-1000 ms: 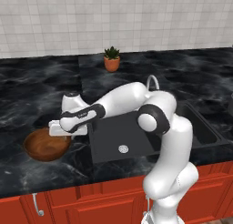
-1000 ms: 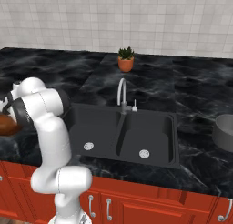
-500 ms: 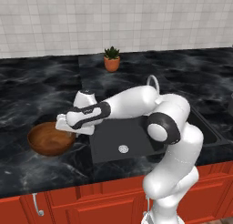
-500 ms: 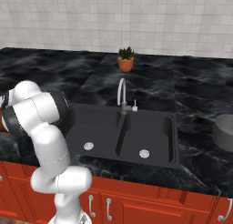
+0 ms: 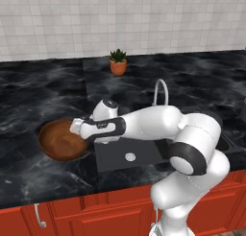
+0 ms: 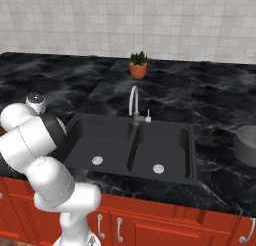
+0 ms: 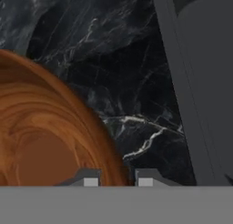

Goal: Place the saucepan in the left basin and the bowl in the right basin of the sink.

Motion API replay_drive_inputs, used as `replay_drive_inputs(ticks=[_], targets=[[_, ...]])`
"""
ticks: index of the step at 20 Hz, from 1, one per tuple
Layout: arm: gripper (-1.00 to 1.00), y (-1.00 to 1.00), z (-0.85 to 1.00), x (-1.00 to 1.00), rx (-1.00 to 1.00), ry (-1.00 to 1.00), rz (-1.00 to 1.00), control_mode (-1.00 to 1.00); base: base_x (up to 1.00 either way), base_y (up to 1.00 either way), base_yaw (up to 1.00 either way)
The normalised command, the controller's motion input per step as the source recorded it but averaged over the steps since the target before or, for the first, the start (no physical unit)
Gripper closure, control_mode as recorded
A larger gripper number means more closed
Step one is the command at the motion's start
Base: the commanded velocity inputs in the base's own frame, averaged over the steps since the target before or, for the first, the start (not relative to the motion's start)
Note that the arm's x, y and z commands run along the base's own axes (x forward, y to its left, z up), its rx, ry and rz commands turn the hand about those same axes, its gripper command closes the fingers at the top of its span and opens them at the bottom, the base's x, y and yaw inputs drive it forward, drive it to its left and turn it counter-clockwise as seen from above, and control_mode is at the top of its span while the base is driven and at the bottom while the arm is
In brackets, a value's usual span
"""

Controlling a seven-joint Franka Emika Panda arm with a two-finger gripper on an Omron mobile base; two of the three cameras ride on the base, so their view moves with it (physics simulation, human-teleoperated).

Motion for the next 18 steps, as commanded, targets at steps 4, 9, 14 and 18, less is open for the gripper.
replay_drive_inputs(ticks=[4,9,14,18], targets=[[1.0,-0.29,0.27,-0.08,0.0,-0.18,-0.14,-1.0,0.0,0.0,0.0],[1.0,-0.24,0.29,-0.05,0.0,-0.08,-0.17,-1.0,0.0,0.0,0.0],[1.0,-0.23,0.33,0.0,0.0,0.0,-0.17,-1.0,0.0,0.0,0.0],[1.0,-0.2,0.37,0.0,0.0,0.02,-0.18,-1.0,0.0,0.0,0.0]])
